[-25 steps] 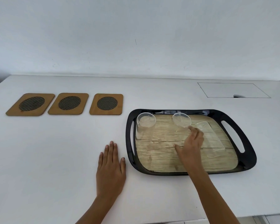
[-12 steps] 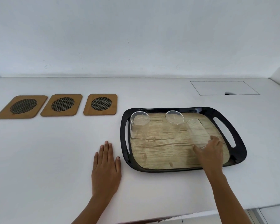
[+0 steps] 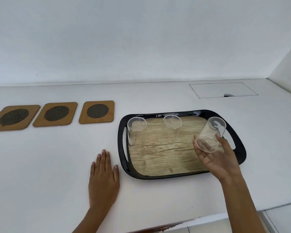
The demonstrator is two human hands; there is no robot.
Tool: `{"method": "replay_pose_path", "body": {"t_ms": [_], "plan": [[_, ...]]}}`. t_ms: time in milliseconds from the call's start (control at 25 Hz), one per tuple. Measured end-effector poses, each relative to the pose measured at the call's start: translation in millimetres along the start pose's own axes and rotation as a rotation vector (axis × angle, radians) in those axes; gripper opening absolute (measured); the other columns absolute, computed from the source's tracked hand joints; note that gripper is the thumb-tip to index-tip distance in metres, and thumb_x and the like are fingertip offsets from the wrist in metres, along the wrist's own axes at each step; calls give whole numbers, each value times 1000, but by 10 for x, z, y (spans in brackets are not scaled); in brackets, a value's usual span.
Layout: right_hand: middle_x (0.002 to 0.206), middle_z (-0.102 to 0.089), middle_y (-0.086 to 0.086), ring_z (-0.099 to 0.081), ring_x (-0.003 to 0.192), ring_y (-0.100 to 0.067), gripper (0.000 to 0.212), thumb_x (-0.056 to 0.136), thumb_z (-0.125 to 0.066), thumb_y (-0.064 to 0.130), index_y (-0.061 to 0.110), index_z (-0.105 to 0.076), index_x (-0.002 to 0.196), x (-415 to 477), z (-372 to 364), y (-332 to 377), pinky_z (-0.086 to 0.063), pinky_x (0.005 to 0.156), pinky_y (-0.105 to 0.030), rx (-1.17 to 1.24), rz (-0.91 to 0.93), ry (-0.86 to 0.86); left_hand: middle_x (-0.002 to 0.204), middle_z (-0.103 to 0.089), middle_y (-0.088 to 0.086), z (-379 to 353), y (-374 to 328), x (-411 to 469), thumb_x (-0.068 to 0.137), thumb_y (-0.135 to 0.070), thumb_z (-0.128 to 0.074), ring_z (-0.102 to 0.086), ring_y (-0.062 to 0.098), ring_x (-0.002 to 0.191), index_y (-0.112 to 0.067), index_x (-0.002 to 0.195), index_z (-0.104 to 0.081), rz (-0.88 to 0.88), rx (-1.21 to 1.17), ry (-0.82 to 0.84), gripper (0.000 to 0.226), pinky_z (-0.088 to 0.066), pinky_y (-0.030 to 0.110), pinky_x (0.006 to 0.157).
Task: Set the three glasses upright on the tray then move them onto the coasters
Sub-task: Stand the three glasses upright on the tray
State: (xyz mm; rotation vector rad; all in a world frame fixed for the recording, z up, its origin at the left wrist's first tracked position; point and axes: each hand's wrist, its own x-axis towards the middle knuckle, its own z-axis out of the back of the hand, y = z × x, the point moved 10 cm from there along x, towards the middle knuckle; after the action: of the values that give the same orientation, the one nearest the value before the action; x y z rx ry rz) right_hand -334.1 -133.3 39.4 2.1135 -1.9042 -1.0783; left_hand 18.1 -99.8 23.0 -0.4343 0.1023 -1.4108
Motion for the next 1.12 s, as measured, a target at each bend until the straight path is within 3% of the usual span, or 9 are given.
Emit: {"method": "replay_pose_path", "body": {"t_ms": [120, 240, 360, 440, 640, 880, 1120], "plan": [[126, -64, -22, -69, 108, -29, 46, 75, -75, 16, 4, -51, 113, 41, -139, 152, -51, 102, -42, -253, 164, 26, 151, -34, 15, -12, 2, 0, 89, -38, -14, -30, 29, 141, -2, 142, -30, -2, -1, -5, 66, -24, 47, 116], [120, -67, -1, -64, 107, -10, 69, 66, -86, 14, 13, -46, 122, 51, -111, 398, -46, 102, -35, -793, 432, -141, 152, -32, 13, -26, 0, 0, 89, -40, -13, -28, 27, 142, -3, 143, -29, -3, -3, 1, 67, -22, 47, 117], [113, -63, 18, -57, 116, -5, 80, 66, -88, 12, 16, -44, 132, 189, -100, 460, -39, 105, -32, -1024, 543, -215, 152, -31, 13, -24, 7, 2, 88, -40, -12, -27, 27, 142, -3, 143, -28, 0, -4, -3, 68, -21, 46, 118], [112, -62, 19, -57, 117, -10, 82, 66, -89, 17, 18, -40, 131, 306, -85, 478, -41, 104, -34, -1141, 590, -260, 153, -31, 13, -21, 4, 1, 88, -41, -12, -27, 27, 142, -4, 143, -28, -1, -2, -3, 68, -21, 45, 118], [124, -64, 0, -58, 121, -22, 72, 67, -88, 23, 31, -32, 111, 459, -34, 448, -39, 92, -30, -1263, 648, -318, 153, -31, 12, -8, 4, -2, 88, -41, -12, -26, 26, 142, -4, 143, -28, 6, -17, -9, 68, -20, 45, 118], [125, -65, -4, -59, 120, -23, 79, 67, -88, 21, 15, -36, 126, 497, 2, 459, -37, 96, -29, -1277, 672, -354, 154, -29, 11, -19, 13, 1, 89, -42, -12, -25, 25, 143, -5, 144, -26, 6, -11, -7, 68, -19, 44, 118], [125, -65, -7, -60, 119, -24, 76, 67, -88, 23, 15, -38, 123, 490, 11, 451, -37, 95, -29, -1276, 675, -373, 154, -29, 10, -18, 18, 3, 88, -42, -11, -24, 24, 143, -6, 144, -26, 11, -20, -8, 69, -18, 43, 119]]}}
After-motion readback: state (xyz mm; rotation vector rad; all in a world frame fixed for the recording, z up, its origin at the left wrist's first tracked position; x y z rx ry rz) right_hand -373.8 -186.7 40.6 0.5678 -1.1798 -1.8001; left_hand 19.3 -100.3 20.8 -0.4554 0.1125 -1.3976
